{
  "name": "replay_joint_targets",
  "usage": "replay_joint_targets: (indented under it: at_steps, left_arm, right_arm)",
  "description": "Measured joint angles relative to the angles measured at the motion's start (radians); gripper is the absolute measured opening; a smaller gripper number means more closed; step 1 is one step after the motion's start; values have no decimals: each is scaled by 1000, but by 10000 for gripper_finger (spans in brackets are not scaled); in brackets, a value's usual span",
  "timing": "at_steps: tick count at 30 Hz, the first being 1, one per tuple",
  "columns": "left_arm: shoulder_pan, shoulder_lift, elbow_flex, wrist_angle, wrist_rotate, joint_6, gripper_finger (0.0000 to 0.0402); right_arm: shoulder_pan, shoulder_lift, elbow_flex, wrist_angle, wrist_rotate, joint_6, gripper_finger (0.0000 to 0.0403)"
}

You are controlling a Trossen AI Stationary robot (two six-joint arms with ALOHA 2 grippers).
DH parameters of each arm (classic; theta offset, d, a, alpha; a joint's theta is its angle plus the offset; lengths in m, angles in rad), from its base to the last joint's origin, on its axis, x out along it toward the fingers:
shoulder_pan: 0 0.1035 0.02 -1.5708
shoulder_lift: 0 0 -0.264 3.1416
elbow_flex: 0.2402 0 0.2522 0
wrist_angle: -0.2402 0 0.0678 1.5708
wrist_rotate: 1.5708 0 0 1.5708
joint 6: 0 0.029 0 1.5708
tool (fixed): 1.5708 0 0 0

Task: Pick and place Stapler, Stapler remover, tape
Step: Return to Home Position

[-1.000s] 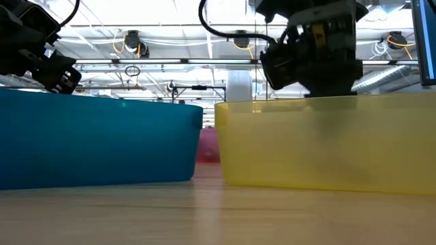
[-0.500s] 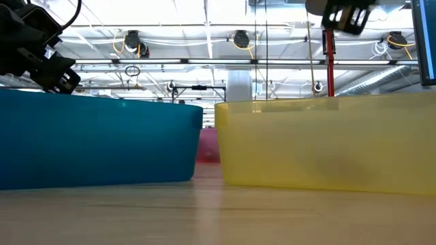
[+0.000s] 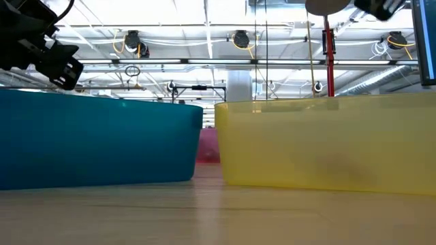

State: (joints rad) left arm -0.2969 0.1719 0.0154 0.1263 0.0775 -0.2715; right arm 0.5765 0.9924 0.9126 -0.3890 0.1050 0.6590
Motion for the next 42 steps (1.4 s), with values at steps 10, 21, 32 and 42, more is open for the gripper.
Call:
replay_joint_targets:
  at_steps: [10,21,32,42]
  left_arm:
    - [0,0,0,-1,-9,78,198]
    - [0,0,0,10,-59,49,198]
    - [0,0,0,67,-99,62,198]
    - [1,4,0,52,-134,75,198]
  right_arm:
    - [-7,-380,-396,312,-4,-17,30]
    - [-96,-732,-515,288,-4,-110,28]
    - [-260,-992,-514,11,-2,-77,31]
    - [-284,-987,-591,22,0,-53,28]
